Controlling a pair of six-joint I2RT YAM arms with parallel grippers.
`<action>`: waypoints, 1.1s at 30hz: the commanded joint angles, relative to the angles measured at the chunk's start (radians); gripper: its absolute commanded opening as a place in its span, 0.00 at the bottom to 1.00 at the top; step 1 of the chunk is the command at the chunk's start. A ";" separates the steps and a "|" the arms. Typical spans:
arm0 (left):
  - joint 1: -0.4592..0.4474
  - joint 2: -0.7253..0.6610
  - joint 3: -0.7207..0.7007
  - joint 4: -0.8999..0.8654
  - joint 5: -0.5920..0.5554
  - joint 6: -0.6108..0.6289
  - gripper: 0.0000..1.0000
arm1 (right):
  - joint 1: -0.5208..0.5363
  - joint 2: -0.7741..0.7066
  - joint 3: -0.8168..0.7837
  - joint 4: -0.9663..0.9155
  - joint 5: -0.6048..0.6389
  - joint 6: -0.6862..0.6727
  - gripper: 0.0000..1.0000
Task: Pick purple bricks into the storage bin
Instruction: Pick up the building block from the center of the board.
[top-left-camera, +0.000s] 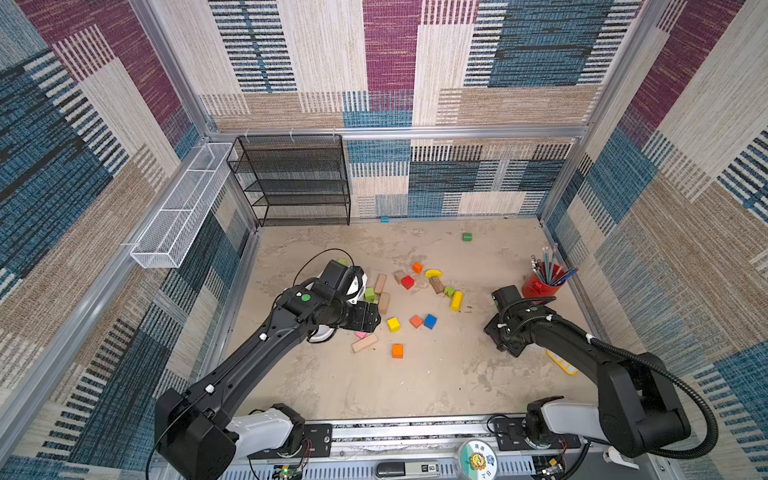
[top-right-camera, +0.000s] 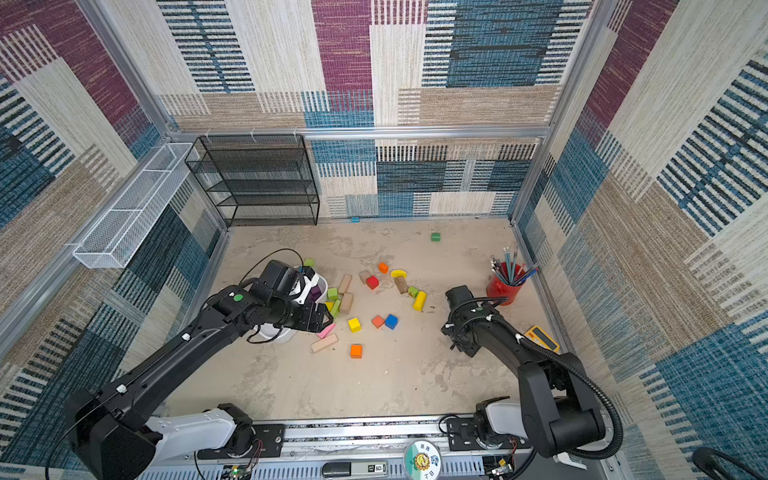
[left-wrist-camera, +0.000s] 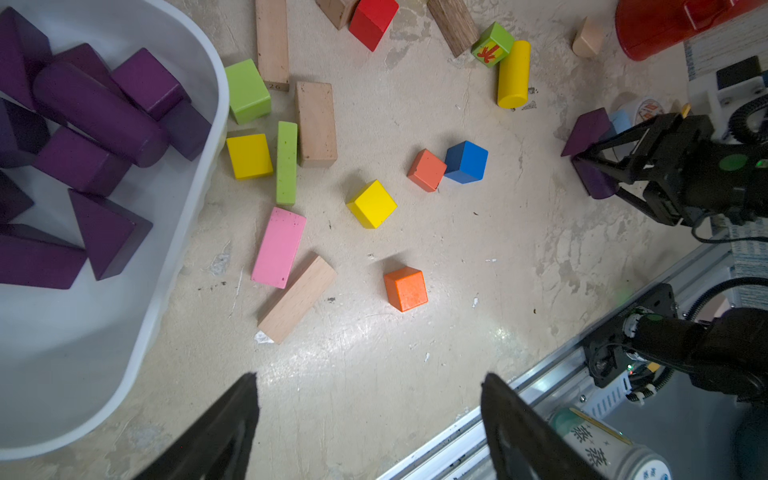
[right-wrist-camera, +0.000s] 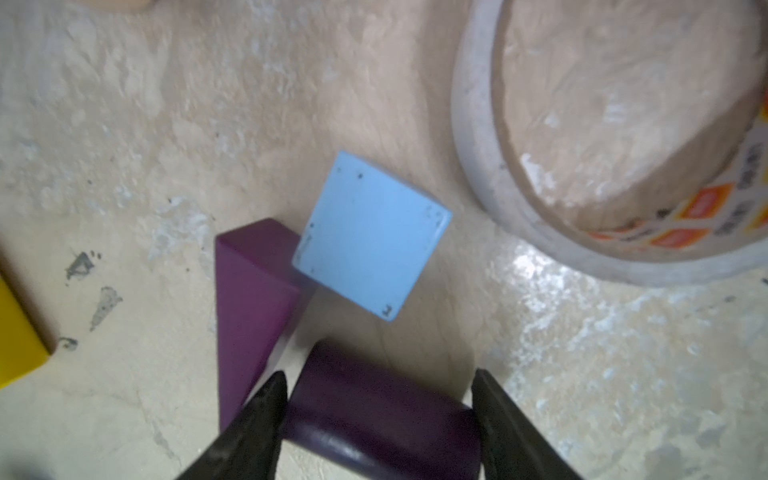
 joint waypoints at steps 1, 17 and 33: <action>0.000 0.004 -0.002 0.009 0.003 0.015 0.86 | 0.013 0.000 0.001 0.039 -0.022 -0.054 0.64; 0.001 0.033 0.004 -0.003 -0.026 0.010 0.85 | 0.261 0.177 0.193 0.037 -0.004 -0.112 0.67; 0.273 0.032 0.010 0.004 0.016 -0.036 0.85 | 0.481 0.398 0.629 0.009 0.008 -0.111 0.67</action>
